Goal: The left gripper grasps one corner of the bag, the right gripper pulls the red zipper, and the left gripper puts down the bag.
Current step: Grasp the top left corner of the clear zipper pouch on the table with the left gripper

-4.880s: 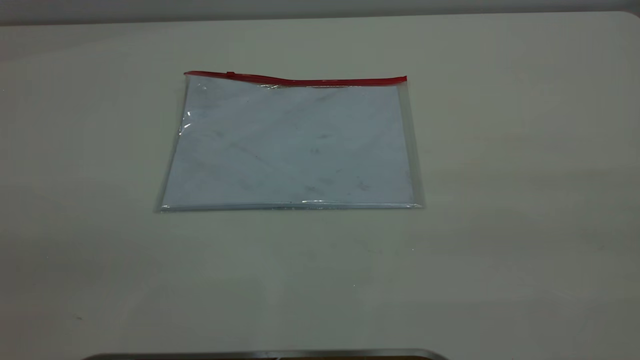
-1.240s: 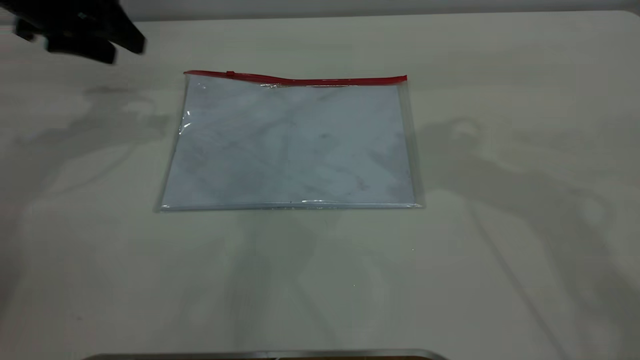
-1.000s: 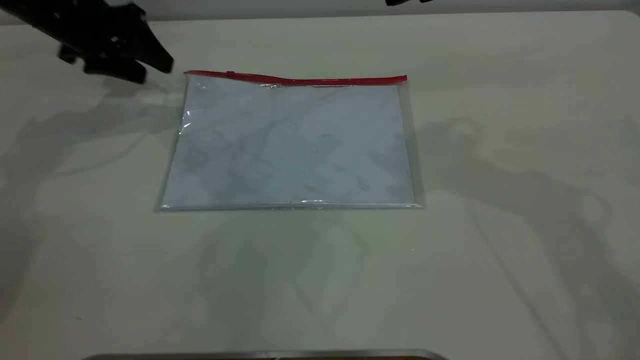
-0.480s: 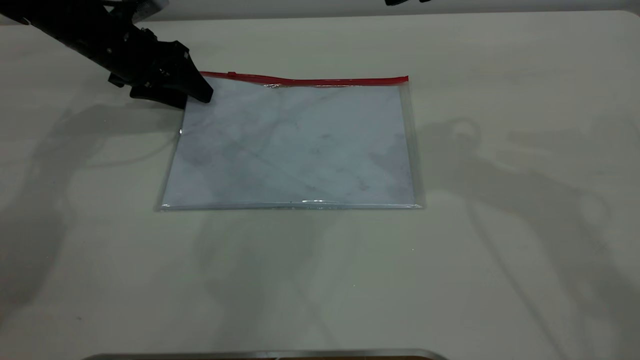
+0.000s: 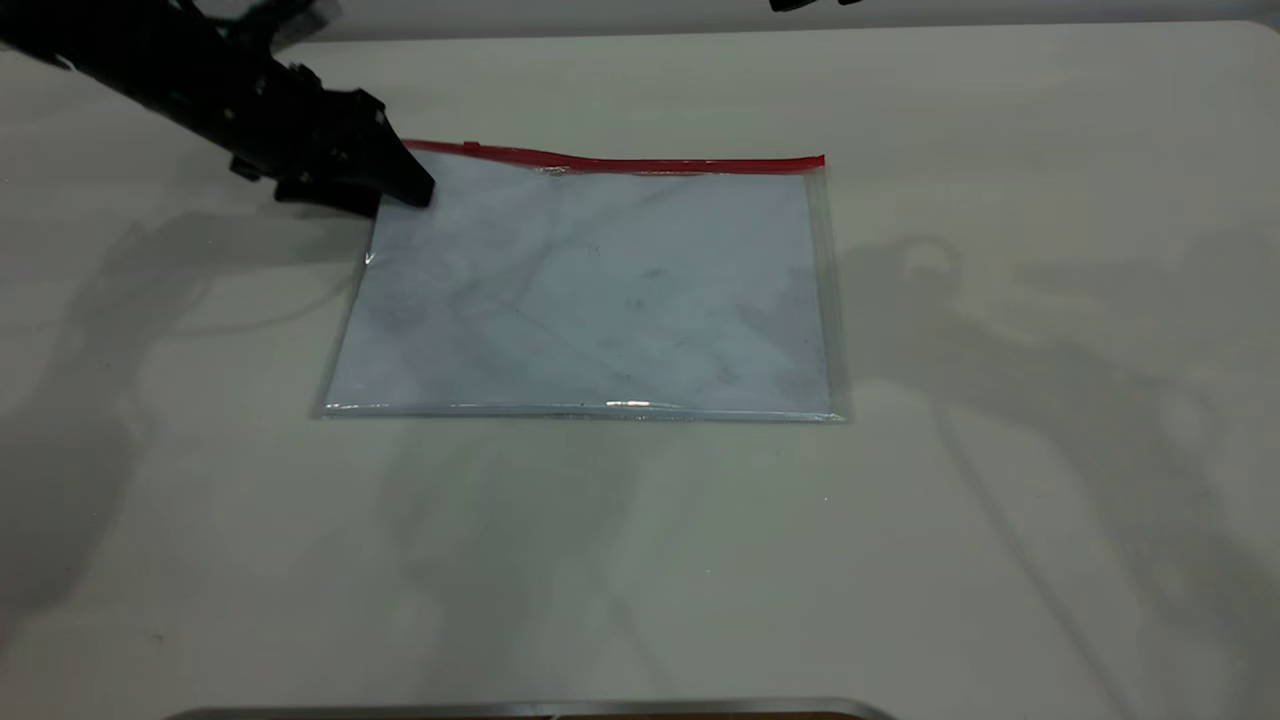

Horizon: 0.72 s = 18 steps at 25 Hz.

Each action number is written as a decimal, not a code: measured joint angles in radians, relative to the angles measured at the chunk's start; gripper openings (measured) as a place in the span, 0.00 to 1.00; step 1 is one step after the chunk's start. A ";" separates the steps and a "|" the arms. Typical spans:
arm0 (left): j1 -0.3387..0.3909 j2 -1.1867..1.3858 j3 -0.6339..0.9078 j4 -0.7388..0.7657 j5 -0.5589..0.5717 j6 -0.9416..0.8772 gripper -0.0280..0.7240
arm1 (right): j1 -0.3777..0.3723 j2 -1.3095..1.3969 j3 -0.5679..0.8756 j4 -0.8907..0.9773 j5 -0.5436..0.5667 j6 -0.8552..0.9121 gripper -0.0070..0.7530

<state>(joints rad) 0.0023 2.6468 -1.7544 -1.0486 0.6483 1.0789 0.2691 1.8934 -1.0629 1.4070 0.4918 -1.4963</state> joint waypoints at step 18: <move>0.000 -0.036 0.000 -0.070 0.135 0.420 0.11 | 0.000 0.312 -0.302 0.174 0.102 -0.247 0.71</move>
<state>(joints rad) 0.0023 2.6110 -1.7547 -1.1186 0.7838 1.4988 0.2691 2.2056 -1.3646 1.5806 0.5936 -1.7434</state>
